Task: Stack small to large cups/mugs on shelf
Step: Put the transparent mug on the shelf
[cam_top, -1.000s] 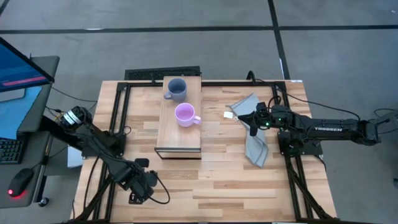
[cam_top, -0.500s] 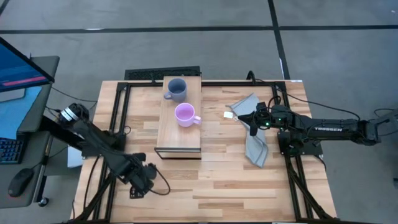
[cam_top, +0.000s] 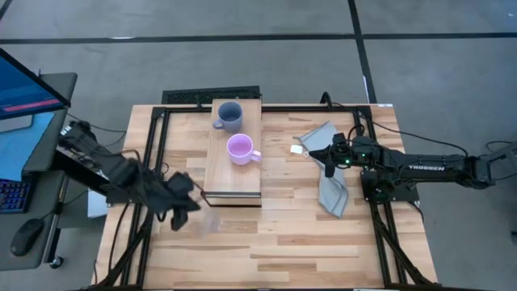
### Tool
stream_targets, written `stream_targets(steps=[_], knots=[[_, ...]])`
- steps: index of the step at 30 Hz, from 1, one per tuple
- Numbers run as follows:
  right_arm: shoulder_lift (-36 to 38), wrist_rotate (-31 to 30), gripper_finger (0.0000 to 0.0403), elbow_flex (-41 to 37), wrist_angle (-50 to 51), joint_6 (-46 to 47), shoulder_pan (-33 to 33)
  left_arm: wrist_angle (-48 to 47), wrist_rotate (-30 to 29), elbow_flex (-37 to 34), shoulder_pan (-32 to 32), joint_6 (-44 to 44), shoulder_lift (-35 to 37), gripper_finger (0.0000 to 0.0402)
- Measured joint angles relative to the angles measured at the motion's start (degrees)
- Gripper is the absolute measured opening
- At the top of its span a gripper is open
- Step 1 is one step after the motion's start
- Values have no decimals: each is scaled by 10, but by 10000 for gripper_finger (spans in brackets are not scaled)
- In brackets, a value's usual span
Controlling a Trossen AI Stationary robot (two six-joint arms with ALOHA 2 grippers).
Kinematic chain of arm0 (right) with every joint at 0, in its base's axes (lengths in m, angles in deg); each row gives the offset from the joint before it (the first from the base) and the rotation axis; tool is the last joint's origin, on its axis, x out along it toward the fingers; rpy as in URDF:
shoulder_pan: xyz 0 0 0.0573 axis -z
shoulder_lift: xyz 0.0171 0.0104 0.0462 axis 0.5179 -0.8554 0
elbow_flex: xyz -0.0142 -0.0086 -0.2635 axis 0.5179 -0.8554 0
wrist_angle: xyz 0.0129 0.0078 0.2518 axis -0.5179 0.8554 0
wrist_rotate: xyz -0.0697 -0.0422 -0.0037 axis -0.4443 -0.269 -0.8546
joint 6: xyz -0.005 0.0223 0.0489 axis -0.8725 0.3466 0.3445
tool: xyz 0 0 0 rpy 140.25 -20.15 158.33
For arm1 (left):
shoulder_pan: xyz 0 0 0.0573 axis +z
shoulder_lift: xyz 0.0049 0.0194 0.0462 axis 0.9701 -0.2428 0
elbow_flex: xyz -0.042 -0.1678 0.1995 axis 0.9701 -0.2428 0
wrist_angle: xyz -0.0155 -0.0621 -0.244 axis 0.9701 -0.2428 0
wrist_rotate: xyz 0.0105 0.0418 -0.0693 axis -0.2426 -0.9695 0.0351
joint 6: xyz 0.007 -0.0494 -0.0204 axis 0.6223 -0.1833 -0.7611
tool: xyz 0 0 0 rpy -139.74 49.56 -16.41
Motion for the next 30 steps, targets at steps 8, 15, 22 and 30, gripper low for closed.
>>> stream_targets(steps=[8,15,22,30], knots=[[0,0,6,0,5,0,0,-4,-17,52,92,110,35,0],[0,0,6,0,5,36,0,-166,-14,171,199,211,-7,0],[0,0,6,0,5,45,0,-241,87,261,300,353,-89,0],[0,0,6,0,7,45,0,-277,149,309,369,429,-188,0]])
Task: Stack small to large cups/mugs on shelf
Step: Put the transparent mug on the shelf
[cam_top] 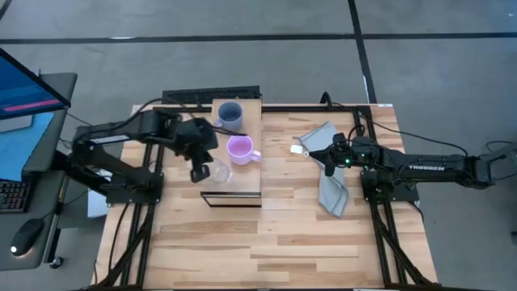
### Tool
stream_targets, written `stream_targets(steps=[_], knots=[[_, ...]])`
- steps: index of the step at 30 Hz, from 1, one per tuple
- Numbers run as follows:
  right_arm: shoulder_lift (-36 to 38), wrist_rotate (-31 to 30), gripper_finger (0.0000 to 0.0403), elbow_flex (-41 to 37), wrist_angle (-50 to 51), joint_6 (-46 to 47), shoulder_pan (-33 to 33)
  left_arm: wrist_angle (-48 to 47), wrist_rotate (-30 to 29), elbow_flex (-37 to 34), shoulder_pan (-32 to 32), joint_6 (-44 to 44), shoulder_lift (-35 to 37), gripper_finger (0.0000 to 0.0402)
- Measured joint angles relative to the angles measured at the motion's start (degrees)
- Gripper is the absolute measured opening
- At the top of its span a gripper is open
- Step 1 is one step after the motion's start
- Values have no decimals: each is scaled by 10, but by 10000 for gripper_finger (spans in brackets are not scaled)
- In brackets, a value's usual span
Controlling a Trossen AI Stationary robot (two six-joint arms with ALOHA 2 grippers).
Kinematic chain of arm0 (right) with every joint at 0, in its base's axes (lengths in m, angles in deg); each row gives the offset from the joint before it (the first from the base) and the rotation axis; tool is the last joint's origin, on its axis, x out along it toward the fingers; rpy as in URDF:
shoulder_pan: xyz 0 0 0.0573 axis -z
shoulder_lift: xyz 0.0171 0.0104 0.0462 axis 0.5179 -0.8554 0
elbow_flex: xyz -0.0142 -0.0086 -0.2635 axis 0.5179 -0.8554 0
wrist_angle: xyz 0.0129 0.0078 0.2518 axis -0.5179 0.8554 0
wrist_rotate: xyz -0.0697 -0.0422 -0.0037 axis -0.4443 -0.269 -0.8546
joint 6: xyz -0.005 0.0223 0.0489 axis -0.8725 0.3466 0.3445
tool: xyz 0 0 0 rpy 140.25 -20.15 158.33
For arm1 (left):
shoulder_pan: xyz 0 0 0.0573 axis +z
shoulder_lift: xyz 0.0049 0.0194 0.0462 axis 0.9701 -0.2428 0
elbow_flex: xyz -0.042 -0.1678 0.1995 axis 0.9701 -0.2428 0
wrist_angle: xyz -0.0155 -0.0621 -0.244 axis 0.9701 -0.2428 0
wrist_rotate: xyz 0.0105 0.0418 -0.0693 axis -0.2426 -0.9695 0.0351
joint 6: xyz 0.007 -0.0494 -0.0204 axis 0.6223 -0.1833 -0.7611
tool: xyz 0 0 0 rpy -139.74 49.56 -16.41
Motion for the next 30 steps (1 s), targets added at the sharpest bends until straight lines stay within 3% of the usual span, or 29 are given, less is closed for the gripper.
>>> stream_targets(steps=[8,18,30], knots=[[0,3,6,0,33,-3,0,-1,49,48,11,29,-95,0],[0,32,6,0,64,-5,0,-62,48,126,12,45,-188,0],[0,33,6,0,73,-20,0,-88,43,134,12,45,-204,0]])
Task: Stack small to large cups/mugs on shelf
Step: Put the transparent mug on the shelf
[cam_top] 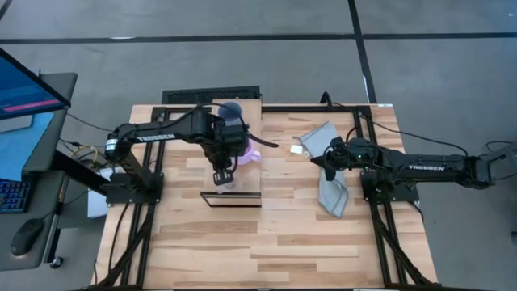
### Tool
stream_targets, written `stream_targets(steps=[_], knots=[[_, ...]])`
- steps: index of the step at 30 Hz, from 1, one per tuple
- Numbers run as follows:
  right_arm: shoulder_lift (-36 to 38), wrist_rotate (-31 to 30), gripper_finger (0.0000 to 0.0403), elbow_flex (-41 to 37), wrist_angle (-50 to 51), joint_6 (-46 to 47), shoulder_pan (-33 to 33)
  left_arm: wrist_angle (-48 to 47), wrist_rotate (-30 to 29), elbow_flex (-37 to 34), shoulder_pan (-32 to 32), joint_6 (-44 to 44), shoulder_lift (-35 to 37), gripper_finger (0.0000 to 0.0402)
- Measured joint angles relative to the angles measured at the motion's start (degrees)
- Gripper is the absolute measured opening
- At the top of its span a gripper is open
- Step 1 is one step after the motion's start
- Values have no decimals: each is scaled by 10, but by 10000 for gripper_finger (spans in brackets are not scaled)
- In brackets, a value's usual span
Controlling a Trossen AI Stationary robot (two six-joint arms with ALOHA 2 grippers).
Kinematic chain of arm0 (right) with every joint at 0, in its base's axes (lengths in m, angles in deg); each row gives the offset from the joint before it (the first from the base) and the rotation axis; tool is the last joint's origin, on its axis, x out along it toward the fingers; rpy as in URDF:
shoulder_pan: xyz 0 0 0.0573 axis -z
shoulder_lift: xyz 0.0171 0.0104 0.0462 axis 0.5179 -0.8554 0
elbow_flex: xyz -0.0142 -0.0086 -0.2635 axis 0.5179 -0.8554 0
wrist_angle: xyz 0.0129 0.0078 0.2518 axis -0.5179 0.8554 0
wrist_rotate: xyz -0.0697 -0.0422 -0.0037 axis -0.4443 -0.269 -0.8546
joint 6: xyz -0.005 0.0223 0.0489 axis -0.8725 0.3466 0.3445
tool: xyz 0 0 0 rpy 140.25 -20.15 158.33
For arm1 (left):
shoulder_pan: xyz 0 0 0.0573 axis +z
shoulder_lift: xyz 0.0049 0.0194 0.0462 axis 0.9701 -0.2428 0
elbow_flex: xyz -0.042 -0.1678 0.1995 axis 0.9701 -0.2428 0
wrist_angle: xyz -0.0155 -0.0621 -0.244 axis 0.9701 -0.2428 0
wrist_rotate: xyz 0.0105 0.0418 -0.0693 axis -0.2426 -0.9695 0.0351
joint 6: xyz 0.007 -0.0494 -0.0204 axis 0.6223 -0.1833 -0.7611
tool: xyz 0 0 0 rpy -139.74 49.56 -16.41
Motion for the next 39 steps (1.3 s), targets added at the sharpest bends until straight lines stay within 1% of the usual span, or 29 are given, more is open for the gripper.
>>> stream_targets(steps=[13,19,29,39], knots=[[0,0,6,0,0,-1,0,-24,-12,0,0,-8,0,0],[0,0,6,0,0,-1,0,-50,-15,0,0,-9,1,0],[0,1,6,0,0,0,0,-30,-14,0,-1,-9,1,1],[0,13,6,0,0,0,0,-21,-12,0,-1,-8,1,21]])
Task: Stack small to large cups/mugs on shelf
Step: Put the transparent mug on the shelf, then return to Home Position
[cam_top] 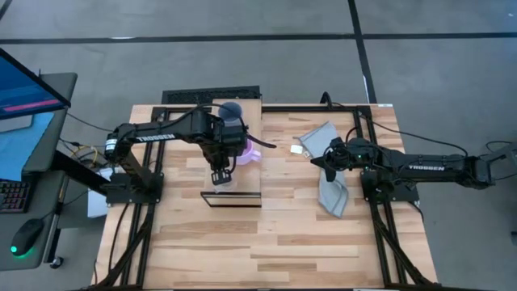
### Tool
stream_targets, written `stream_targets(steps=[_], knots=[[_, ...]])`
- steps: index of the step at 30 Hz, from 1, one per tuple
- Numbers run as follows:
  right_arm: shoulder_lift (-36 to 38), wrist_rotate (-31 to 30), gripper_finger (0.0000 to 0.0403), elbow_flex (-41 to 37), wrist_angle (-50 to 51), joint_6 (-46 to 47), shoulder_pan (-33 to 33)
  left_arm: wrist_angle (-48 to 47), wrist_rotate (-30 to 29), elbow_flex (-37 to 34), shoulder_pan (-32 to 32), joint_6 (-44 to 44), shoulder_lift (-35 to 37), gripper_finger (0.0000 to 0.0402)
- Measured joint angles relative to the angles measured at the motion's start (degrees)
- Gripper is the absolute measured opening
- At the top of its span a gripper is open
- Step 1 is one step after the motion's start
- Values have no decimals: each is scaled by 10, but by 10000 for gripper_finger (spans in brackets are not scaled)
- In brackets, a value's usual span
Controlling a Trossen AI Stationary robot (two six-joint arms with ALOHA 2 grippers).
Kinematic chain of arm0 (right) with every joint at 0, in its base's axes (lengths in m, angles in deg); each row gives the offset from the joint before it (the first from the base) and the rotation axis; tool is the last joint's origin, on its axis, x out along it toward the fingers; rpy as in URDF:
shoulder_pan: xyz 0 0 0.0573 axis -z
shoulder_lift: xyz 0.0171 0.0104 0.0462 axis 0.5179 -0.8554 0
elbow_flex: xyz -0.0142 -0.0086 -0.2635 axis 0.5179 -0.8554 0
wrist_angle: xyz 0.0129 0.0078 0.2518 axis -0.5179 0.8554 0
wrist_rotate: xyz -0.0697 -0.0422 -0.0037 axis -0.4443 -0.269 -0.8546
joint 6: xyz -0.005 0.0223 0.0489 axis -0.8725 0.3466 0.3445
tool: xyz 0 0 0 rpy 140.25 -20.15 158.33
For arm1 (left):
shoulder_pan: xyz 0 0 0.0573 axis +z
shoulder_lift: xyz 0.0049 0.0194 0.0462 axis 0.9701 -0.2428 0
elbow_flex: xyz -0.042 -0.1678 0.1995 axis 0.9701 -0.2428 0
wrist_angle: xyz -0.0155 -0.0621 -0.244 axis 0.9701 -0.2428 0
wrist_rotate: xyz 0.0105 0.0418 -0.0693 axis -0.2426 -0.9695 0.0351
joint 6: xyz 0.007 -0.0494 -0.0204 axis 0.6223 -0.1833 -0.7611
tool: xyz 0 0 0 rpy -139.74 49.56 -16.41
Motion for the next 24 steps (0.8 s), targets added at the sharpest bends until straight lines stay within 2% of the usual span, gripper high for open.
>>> stream_targets(steps=[11,14,20,24], knots=[[0,1,6,0,0,-10,0,0,0,0,0,9,0,45],[0,2,6,0,1,-11,0,0,0,0,0,16,0,70],[0,2,6,0,1,-15,0,0,-15,0,0,17,0,145],[0,2,6,0,2,-15,0,0,-16,0,0,18,0,172]])
